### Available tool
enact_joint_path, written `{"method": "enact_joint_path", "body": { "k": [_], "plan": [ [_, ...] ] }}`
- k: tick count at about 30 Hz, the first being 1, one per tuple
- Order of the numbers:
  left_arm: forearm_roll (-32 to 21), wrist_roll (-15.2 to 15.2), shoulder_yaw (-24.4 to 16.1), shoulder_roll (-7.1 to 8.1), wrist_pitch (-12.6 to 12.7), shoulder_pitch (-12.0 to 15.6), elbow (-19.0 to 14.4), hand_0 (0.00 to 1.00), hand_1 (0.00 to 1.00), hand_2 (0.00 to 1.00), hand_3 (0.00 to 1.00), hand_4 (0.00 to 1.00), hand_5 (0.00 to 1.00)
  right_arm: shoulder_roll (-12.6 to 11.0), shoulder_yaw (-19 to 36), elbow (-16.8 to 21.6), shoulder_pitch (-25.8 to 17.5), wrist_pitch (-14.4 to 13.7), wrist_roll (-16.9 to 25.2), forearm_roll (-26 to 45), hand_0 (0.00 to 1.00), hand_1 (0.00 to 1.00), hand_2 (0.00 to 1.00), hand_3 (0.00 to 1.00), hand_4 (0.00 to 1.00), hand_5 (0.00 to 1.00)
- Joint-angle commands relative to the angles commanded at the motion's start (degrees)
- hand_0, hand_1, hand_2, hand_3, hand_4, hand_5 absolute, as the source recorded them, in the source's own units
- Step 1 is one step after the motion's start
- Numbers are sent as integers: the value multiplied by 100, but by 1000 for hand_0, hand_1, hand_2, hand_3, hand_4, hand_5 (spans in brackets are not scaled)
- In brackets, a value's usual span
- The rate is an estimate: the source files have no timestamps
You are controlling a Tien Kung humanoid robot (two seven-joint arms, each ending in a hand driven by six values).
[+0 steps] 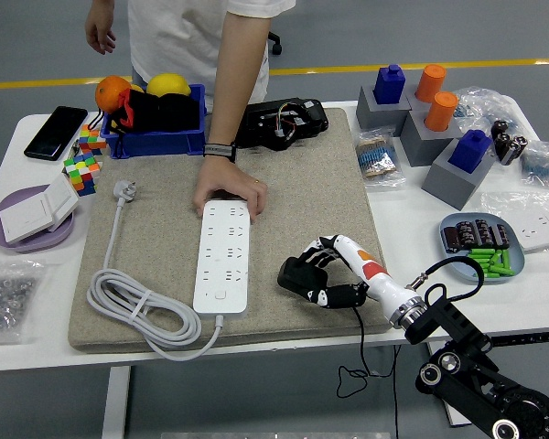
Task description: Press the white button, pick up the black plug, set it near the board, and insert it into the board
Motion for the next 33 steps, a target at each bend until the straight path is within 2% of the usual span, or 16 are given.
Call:
{"method": "enact_joint_path", "body": {
  "k": [17,24,27,29,33],
  "plan": [
    [50,6,20,34,-18,0,0,651,642,643,685,581,30,-5,-105,-154,15,4,-86,-17,528,504,533,509,863,2],
    [53,11,-1,25,-15,33,0,651,642,644,685,581,29,15,-121,-178,-7,132,-154,37,528,506,535,519,862,2],
    [48,7,-6,22,-12,42,0,651,642,644,685,581,29,20,-142,-170,-13,105,-144,2,528,506,535,519,862,2],
    [30,2,4,19,-9,40,0,652,644,644,685,581,28,27,-145,-174,-15,96,-134,-42,531,520,553,526,899,2],
    [4,-6,21,5,-8,43,0,652,644,644,685,581,28,31,-190,-164,-17,-89,-40,-148,531,520,553,526,899,2]
  ]
}}
